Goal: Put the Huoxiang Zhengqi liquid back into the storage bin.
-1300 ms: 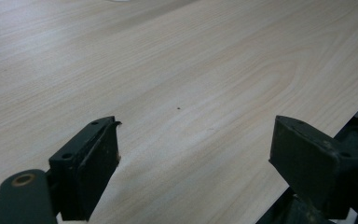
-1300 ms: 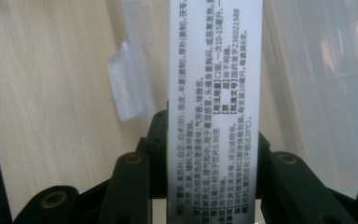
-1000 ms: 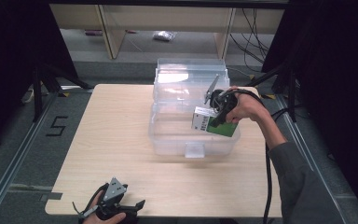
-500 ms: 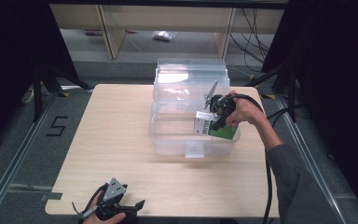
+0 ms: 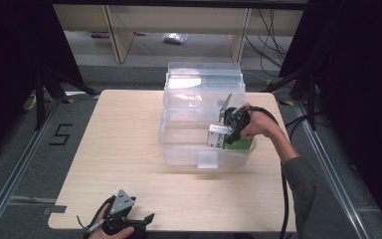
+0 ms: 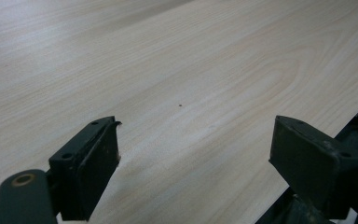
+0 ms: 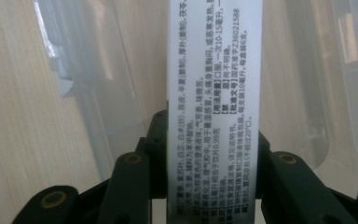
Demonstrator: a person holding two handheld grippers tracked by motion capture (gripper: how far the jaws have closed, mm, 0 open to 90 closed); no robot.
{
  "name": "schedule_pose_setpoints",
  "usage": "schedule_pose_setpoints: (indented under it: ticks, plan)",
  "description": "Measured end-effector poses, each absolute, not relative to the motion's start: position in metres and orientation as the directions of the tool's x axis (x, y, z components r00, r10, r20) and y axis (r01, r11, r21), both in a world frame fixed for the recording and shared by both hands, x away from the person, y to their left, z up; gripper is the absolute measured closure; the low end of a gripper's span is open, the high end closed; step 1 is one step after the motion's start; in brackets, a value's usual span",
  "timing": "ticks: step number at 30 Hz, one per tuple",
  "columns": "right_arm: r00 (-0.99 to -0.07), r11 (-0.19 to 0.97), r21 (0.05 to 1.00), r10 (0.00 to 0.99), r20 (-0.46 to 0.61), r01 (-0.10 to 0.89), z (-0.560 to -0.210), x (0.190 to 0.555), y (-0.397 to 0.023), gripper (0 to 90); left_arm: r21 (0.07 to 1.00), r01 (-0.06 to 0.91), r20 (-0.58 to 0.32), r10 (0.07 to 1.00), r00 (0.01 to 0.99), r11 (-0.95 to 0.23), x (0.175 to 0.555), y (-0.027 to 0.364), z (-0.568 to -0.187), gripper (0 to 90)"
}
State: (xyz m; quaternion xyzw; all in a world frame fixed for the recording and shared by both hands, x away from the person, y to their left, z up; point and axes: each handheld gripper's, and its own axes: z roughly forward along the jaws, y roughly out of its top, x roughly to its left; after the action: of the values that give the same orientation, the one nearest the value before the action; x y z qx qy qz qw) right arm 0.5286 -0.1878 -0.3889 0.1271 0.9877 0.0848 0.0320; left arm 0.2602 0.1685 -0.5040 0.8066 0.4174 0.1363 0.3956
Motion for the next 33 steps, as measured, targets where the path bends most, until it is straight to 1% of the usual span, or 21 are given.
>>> schedule_pose_setpoints:
  ticks: [7,9,10,11,12,14,16,21,23,24,25,28,33]
  plan:
    - [-0.970,0.961,0.156,0.238,-0.042,0.229,-0.396,0.530,-0.189,64.6,0.752,0.565,-0.112,0.779,0.617,-0.340,0.261,0.168,-0.504,14.9]
    - [-0.965,0.957,0.155,0.257,-0.051,0.246,-0.397,0.529,-0.189,64.6,0.752,0.565,-0.111,0.779,0.617,-0.340,0.261,0.169,-0.504,14.9]
    - [-0.969,0.961,0.156,0.240,-0.050,0.230,-0.397,0.530,-0.189,64.5,0.751,0.565,-0.111,0.779,0.617,-0.341,0.261,0.169,-0.504,14.9]
    - [-0.963,0.954,0.153,0.267,-0.042,0.258,-0.398,0.528,-0.188,64.5,0.751,0.565,-0.110,0.779,0.617,-0.341,0.261,0.169,-0.504,14.9]
    - [-0.962,0.954,0.150,0.269,-0.043,0.260,-0.398,0.528,-0.188,64.4,0.751,0.565,-0.111,0.779,0.617,-0.341,0.261,0.169,-0.504,14.9]
    - [-0.970,0.963,0.143,0.236,-0.050,0.227,-0.400,0.531,-0.187,64.3,0.752,0.564,-0.110,0.779,0.618,-0.342,0.261,0.169,-0.504,14.9]
    - [-0.967,0.960,0.143,0.251,-0.044,0.242,-0.401,0.531,-0.187,64.2,0.752,0.564,-0.110,0.779,0.618,-0.342,0.261,0.169,-0.504,14.9]
    - [-0.972,0.965,0.131,0.234,-0.039,0.227,-0.403,0.532,-0.186,63.1,0.750,0.564,-0.110,0.777,0.620,-0.344,0.261,0.169,-0.504,14.9]
    - [-0.966,0.960,0.128,0.256,-0.041,0.249,-0.402,0.532,-0.187,62.3,0.751,0.562,-0.109,0.776,0.621,-0.345,0.261,0.169,-0.505,14.9]
    - [-0.968,0.962,0.132,0.247,-0.043,0.240,-0.402,0.532,-0.187,62.0,0.751,0.561,-0.107,0.775,0.623,-0.347,0.261,0.169,-0.505,14.9]
    - [-0.962,0.955,0.137,0.269,-0.034,0.263,-0.401,0.530,-0.187,62.2,0.756,0.563,-0.119,0.776,0.620,-0.334,0.260,0.168,-0.505,14.9]
    - [-0.966,0.951,0.185,0.257,-0.021,0.249,-0.391,0.530,-0.189,61.0,0.752,0.563,-0.112,0.775,0.622,-0.343,0.261,0.168,-0.505,14.9]
    - [-0.958,0.940,0.204,0.285,-0.039,0.272,-0.376,0.526,-0.192,58.6,0.750,0.564,-0.109,0.777,0.620,-0.345,0.261,0.169,-0.505,14.9]
